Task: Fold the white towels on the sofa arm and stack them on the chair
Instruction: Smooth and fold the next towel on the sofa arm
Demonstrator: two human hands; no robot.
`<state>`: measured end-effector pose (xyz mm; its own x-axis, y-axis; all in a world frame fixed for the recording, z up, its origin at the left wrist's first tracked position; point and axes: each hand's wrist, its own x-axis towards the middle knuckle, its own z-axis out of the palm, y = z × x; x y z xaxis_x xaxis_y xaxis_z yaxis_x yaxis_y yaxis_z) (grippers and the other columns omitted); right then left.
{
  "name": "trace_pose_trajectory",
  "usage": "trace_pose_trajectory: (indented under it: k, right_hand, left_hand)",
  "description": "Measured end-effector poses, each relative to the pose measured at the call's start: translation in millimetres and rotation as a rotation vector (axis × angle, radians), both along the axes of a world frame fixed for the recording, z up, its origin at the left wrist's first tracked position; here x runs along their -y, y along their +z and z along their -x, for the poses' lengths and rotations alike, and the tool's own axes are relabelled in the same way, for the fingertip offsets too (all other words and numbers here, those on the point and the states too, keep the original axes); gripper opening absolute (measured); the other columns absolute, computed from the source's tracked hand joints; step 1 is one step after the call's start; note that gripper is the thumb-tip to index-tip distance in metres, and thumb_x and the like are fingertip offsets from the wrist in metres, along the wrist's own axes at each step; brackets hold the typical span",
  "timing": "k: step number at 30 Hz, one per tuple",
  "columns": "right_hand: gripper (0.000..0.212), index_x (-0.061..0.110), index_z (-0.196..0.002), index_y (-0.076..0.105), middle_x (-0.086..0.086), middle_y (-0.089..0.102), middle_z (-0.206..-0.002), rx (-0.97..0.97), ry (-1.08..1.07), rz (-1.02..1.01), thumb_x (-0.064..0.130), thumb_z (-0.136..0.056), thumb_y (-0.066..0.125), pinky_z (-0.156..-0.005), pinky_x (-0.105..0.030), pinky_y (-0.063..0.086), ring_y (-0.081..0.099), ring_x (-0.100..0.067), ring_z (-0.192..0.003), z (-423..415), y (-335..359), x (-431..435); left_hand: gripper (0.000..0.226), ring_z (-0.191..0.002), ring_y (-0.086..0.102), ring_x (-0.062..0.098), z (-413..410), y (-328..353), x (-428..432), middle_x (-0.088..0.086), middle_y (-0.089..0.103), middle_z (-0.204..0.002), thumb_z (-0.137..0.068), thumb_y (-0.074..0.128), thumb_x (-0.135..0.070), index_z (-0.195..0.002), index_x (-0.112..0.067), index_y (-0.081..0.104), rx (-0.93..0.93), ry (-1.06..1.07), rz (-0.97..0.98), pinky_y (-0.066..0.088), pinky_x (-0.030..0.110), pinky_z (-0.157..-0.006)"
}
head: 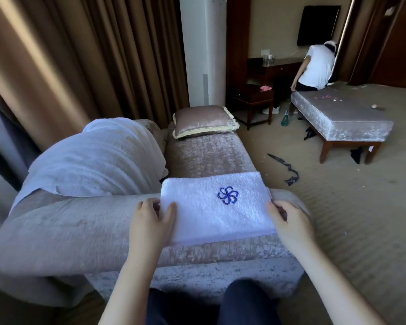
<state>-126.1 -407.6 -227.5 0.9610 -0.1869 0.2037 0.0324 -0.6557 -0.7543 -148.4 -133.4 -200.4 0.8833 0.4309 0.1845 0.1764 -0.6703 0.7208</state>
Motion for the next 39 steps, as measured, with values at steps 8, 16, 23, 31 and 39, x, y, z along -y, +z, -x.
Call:
trace_pose_trajectory:
  k: [8,16,23,31,39]
  right_hand:
    - [0.049,0.017,-0.055,0.030,0.007,0.026,-0.048,-0.065,-0.001,-0.315,0.026,-0.091,0.061,-0.054,-0.031,0.018,0.026,-0.016,-0.051,13.3,1.4,-9.1]
    - [0.039,0.024,-0.083,0.073,-0.001,0.072,-0.090,-0.270,0.062,-0.644,0.058,-0.064,0.072,-0.086,-0.039,0.047,0.064,-0.024,-0.096,58.8,-30.7,4.8]
    - [0.051,0.009,-0.093,0.070,-0.010,0.072,-0.101,-0.280,0.133,-0.693,0.056,-0.074,0.073,-0.076,-0.030,0.046,0.067,-0.020,-0.094,89.5,-37.1,6.4]
    - [0.021,0.011,-0.098,0.071,-0.009,0.070,-0.105,-0.279,0.123,-0.703,0.030,-0.090,0.066,-0.080,-0.032,0.045,0.066,-0.027,-0.101,123.0,-37.4,20.6]
    - [0.026,0.014,-0.099,0.070,-0.008,0.070,-0.110,-0.227,-0.018,-0.752,0.037,-0.088,0.067,-0.081,-0.032,0.043,0.066,-0.024,-0.100,163.4,-29.2,61.3]
  left_hand:
    - [0.016,-0.076,0.070,0.021,17.2,12.2,-17.4,0.005,0.074,-0.080,-0.086,0.072,-0.021,-0.085,-0.006,0.071,-0.082,-0.272,0.488,0.057,0.033,-0.069]
    - [0.028,-0.097,0.070,0.023,68.5,-19.9,-13.2,0.004,0.073,-0.106,-0.093,0.063,-0.030,-0.117,-0.015,0.062,-0.130,-0.394,0.826,0.054,0.037,-0.077]
    - [0.048,-0.101,0.069,0.031,101.3,-45.4,-12.8,0.008,0.072,-0.110,-0.079,0.068,-0.041,-0.117,-0.012,0.062,-0.119,-0.345,0.858,0.054,0.051,-0.085]
    - [0.035,-0.107,0.067,0.023,120.9,-54.6,4.0,0.004,0.071,-0.116,-0.091,0.057,-0.033,-0.122,-0.016,0.061,-0.143,-0.421,0.954,0.051,0.043,-0.092]
    - [0.032,-0.107,0.067,0.019,122.7,-49.9,45.5,0.002,0.071,-0.116,-0.093,0.057,-0.031,-0.122,-0.019,0.062,-0.185,-0.562,0.976,0.051,0.039,-0.089]
